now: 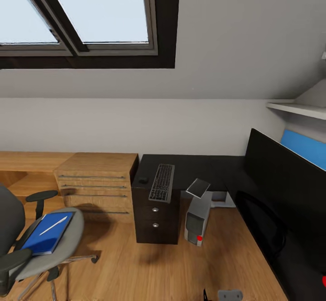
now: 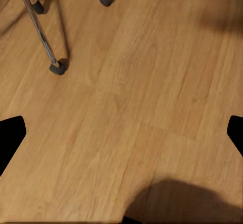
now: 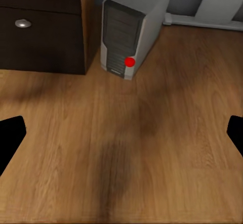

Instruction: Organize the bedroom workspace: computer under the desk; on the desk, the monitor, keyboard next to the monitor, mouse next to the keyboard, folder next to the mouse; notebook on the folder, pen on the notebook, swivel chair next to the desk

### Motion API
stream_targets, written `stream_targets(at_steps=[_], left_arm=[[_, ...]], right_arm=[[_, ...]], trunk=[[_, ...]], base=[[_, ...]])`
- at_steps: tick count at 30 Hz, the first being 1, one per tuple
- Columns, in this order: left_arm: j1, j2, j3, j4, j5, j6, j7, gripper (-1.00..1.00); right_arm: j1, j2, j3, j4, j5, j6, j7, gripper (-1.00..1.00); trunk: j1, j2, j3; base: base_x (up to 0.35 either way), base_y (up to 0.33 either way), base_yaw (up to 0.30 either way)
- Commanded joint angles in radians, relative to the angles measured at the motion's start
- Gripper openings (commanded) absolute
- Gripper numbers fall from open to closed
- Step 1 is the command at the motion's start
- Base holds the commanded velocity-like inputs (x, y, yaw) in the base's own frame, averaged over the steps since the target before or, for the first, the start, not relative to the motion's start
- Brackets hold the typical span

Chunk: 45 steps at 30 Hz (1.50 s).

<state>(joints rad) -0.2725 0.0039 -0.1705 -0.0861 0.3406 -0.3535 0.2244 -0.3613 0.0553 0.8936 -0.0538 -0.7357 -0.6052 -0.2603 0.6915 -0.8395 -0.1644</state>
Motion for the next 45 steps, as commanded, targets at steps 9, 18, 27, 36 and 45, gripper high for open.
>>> stream_targets(at_steps=[9,18,27,36,45], left_arm=[[-0.001,0.000,-0.008,0.000,0.006,-0.002,0.004,1.00],[-0.001,-0.002,-0.009,0.000,0.005,-0.003,0.004,1.00],[-0.001,-0.004,-0.009,0.000,0.006,-0.004,0.004,1.00],[-0.001,-0.003,-0.006,0.000,0.007,-0.003,0.006,1.00],[-0.001,-0.002,-0.004,0.000,0.009,-0.002,0.009,1.00]], right_arm=[[-0.001,0.001,0.009,0.000,-0.001,0.000,-0.008,1.00],[-0.001,0.001,0.010,0.000,0.000,0.001,-0.008,1.00],[-0.001,0.004,0.010,0.000,0.002,0.001,-0.008,1.00],[0.000,0.005,0.010,0.000,0.002,0.000,-0.007,1.00],[0.000,0.005,0.010,0.000,0.002,0.000,-0.007,1.00]], trunk=[[0.000,-0.001,-0.002],[0.000,-0.001,-0.002],[-0.031,0.055,0.024],[-0.065,0.118,0.052],[-0.100,0.181,0.080]], base=[[-0.226,0.136,0.000],[-0.044,0.018,0.000],[-0.002,0.001,0.000],[0.000,0.000,0.000],[-0.073,0.000,0.000]])
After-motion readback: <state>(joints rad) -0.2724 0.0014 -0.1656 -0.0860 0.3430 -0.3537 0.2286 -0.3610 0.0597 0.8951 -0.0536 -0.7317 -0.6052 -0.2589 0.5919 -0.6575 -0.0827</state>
